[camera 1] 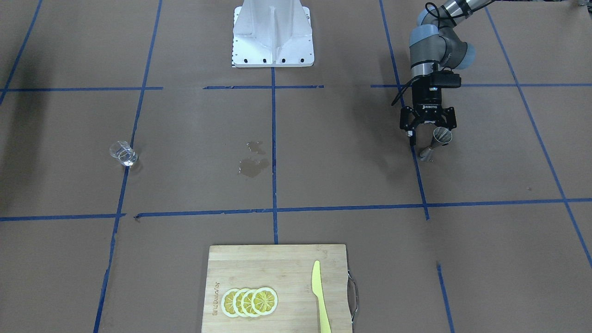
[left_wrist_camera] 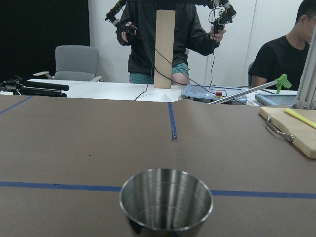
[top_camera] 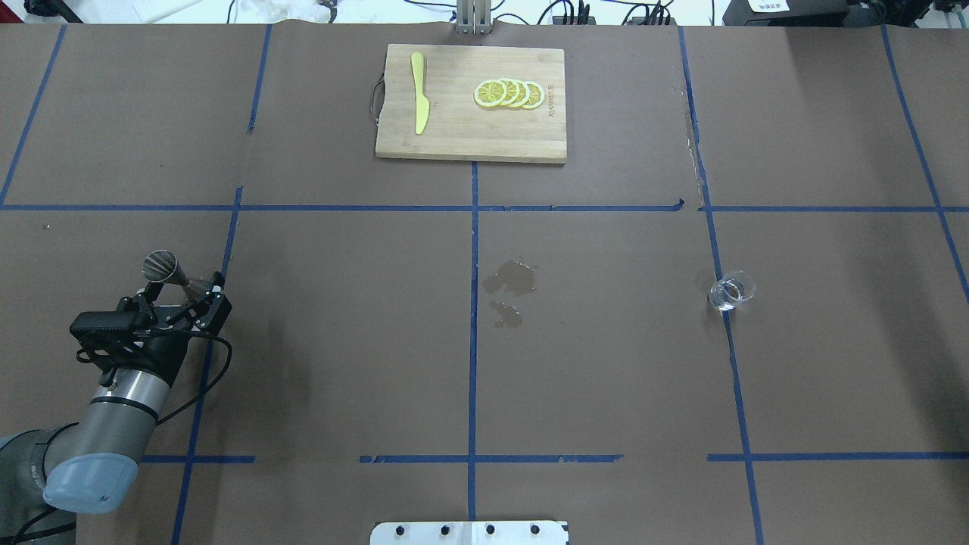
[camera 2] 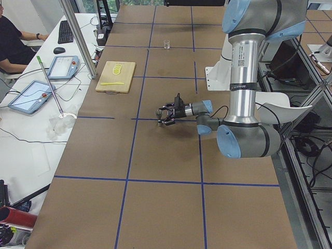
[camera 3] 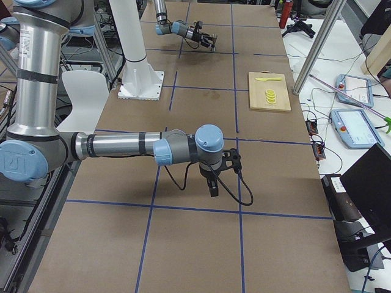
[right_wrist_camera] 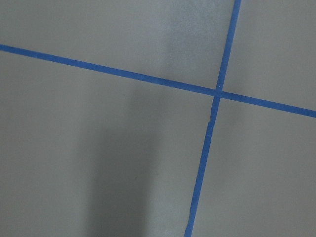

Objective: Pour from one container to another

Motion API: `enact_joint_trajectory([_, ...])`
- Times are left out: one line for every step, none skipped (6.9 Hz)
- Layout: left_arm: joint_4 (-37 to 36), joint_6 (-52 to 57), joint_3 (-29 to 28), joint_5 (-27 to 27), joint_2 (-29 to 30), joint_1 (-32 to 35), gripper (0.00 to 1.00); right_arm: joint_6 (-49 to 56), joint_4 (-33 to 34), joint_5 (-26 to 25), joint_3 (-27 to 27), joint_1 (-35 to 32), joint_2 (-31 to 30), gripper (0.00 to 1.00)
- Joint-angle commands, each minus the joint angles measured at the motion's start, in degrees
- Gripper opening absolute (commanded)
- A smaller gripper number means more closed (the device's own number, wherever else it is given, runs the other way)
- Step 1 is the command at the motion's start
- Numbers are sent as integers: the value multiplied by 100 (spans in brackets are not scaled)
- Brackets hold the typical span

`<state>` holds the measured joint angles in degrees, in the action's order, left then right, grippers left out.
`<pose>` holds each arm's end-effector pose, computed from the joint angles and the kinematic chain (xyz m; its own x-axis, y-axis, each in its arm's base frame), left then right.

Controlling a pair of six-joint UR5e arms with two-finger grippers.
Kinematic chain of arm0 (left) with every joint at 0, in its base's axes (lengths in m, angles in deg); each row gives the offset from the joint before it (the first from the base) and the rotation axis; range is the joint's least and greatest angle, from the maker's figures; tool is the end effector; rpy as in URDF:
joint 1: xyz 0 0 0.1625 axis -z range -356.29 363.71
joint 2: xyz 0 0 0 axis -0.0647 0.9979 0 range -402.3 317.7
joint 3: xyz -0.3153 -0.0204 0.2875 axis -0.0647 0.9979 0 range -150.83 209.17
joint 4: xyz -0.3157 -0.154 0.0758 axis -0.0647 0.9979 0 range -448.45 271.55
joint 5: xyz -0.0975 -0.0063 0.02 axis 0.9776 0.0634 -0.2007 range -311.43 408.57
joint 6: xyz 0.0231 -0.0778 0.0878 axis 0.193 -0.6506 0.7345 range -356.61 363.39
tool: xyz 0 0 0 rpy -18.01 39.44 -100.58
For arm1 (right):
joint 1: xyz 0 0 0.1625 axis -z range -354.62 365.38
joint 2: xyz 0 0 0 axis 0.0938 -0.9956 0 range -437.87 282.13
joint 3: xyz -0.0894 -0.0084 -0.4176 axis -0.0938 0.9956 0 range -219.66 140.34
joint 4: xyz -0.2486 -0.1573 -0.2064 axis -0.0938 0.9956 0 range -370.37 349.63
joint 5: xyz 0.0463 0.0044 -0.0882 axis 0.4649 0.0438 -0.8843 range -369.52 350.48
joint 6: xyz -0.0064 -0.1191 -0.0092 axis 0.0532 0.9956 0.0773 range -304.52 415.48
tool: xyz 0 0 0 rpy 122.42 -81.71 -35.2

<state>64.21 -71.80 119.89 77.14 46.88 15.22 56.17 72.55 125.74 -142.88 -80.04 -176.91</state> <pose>0.3683 -0.3181 0.5281 0.6561 -0.0089 -0.7546 0.7153 0.3262 0.6180 0.0178 -0.3825 0.6232 0.6895 -0.2062 0.6943 0.0865 0.9752 0.2037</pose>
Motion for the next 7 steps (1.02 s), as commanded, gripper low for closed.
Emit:
enact_joint_trajectory([1,13,-63,0,65,0,99,-16,-22,0,-5,0,-1,100])
enact_joint_trajectory([1,13,-63,0,64,0,99,-16,-30,0,-32,0,-1,100])
enact_joint_trajectory([1,22,-194,0,73,0,99,-16,-30,0,-32,0,-1,100])
enact_joint_trajectory([1,13,-265,0,125,0,99,-16,-30,0,-32,0,-1,100])
enact_joint_trajectory([1,22,-318,0,135,0,99,-16,-30,0,-32,0,-1,100])
enact_joint_trajectory([1,22,-301,0,135,0,97,-16,-30,0,-32,0,-1,100])
enact_joint_trajectory([9,22,-301,0,126,9,94,-16,-30,0,-32,0,-1,100])
